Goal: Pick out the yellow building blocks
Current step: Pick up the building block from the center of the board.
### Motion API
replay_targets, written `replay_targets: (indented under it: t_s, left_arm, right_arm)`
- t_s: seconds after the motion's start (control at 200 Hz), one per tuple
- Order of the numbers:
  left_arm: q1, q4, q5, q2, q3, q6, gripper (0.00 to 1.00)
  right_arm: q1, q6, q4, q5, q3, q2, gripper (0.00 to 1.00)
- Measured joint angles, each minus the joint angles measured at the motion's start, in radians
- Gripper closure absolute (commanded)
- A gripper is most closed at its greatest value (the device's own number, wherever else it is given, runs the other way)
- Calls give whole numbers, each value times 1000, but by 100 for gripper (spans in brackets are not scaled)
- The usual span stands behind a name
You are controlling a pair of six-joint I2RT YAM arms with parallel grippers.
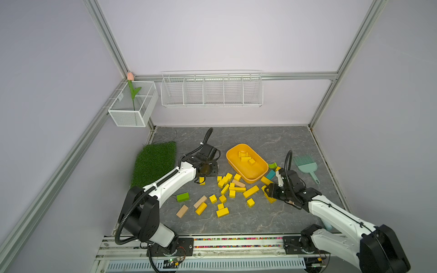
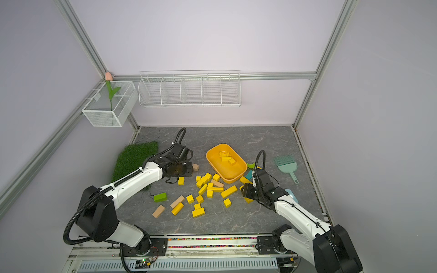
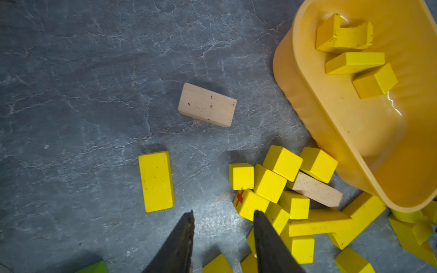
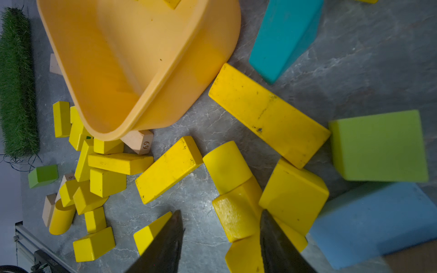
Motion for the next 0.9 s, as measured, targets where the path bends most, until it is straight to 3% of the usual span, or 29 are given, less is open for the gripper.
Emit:
replay_targets:
  t_s: [0.215, 0.5, 0.9]
  left_arm:
    - [19, 19, -35, 32, -22, -3, 54]
    - [170, 41, 20, 84, -76, -37, 51]
    - [211, 43, 97, 211, -70, -51, 52]
  right_arm:
    - [0, 2, 0, 0, 6, 7, 46]
    - [0, 3, 0, 1, 8, 22, 46]
    - [0, 3, 0, 1, 21, 43, 46]
